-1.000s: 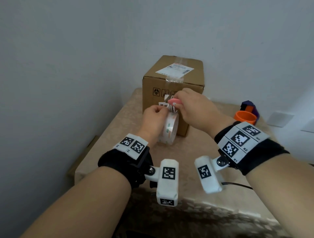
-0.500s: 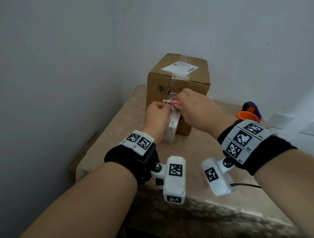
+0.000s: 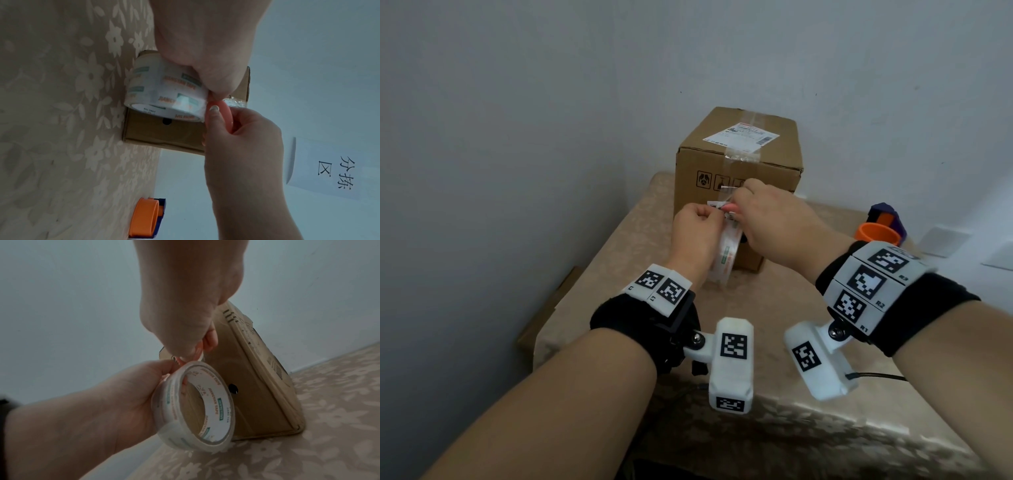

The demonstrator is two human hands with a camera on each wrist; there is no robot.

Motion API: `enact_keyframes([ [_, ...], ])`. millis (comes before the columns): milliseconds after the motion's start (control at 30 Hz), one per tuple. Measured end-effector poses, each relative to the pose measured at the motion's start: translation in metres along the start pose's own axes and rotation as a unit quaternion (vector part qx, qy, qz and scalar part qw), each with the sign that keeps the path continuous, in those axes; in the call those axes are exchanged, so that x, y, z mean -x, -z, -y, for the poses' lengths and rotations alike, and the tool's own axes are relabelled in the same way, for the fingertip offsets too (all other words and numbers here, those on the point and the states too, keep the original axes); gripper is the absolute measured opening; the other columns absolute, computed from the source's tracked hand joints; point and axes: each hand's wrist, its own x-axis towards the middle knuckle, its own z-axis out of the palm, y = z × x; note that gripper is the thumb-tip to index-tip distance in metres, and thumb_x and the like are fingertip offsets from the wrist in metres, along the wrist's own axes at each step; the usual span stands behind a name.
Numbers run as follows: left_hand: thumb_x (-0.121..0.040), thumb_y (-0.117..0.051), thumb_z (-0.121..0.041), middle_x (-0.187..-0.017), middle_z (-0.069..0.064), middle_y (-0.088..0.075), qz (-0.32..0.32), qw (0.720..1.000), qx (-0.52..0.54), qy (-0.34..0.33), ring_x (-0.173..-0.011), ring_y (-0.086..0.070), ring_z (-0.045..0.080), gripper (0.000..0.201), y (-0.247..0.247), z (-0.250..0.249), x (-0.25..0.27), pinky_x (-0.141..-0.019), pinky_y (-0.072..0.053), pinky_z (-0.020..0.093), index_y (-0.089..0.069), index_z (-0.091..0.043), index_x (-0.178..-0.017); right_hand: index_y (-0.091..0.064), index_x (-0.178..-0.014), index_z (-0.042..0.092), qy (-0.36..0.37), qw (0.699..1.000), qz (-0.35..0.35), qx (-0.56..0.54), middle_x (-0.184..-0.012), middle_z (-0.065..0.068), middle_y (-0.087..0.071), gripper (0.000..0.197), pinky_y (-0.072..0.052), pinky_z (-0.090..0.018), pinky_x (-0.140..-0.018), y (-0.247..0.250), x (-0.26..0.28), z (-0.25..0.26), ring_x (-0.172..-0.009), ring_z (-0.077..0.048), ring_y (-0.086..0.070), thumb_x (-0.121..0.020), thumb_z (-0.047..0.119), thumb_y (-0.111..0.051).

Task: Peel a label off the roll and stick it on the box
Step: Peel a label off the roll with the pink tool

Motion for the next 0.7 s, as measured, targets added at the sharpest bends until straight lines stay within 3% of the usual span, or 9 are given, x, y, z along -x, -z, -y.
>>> enact_keyframes([
  [100,-0.087,-0.052,-0.011,-0.071,0.002,-0.056,-0.011,1.0,-0.011,-0.013,-0.064,-0.053,0.015,0.008,-0.0005,0.0,0.001,-0.05,-0.04,0.019,-0.055,-0.01,-0.079,-0.055,-0.102,0.005,0.0,1.0,0.002,0.012,-0.102,-0.013,-0.056,0.012,-0.042,-0.034,-0.063,0.0,0.0024,-0.0033,-0.084,-0.029,-0.058,-0.095,0.009,-0.046],
  [200,-0.087,-0.052,-0.012,-0.082,0.008,-0.059,-0.008,1.0,-0.006,-0.014,-0.074,-0.057,0.021,0.011,-0.0007,0.0001,0.0023,-0.059,-0.045,0.028,-0.052,-0.017,-0.077,-0.055,-0.101,0.005,-0.003,1.0,0.003,0.01,-0.102,-0.013,-0.055,0.011,-0.037,-0.031,-0.062,0.0007,0.003,-0.0036,-0.084,-0.029,-0.057,-0.095,0.009,-0.047],
  [400,-0.089,-0.052,-0.01,-0.076,0.004,-0.055,0.001,1.0,0.01,-0.018,-0.067,-0.053,0.015,0.018,0.0005,0.0001,0.0045,-0.055,-0.042,0.023,-0.047,-0.021,-0.075,-0.054,-0.107,0.007,-0.01,1.0,0.015,-0.001,-0.106,-0.012,-0.054,0.016,-0.045,-0.032,-0.069,0.0024,0.0001,0.0025,-0.09,-0.027,-0.058,-0.092,0.007,-0.048],
  [567,-0.088,-0.052,-0.011,-0.08,0.009,-0.056,0.003,1.0,0.011,-0.011,-0.073,-0.055,0.023,0.018,0.0006,-0.0009,0.006,-0.066,-0.047,0.035,-0.047,-0.022,-0.075,-0.053,-0.105,0.006,-0.018,0.999,0.026,0.016,-0.106,-0.012,-0.054,0.015,-0.039,-0.032,-0.064,0.0033,0.0033,0.0018,-0.09,-0.029,-0.058,-0.092,0.006,-0.047],
  [700,-0.085,-0.054,-0.012,-0.08,0.01,-0.058,0.007,1.0,0.011,-0.006,-0.073,-0.056,0.025,0.017,0.0009,-0.002,0.0082,-0.069,-0.048,0.039,-0.047,-0.024,-0.077,-0.053,-0.103,0.006,-0.016,0.999,0.028,0.027,-0.105,-0.012,-0.054,0.012,-0.038,-0.032,-0.062,0.0037,0.0061,-0.0002,-0.087,-0.029,-0.058,-0.092,0.005,-0.048],
])
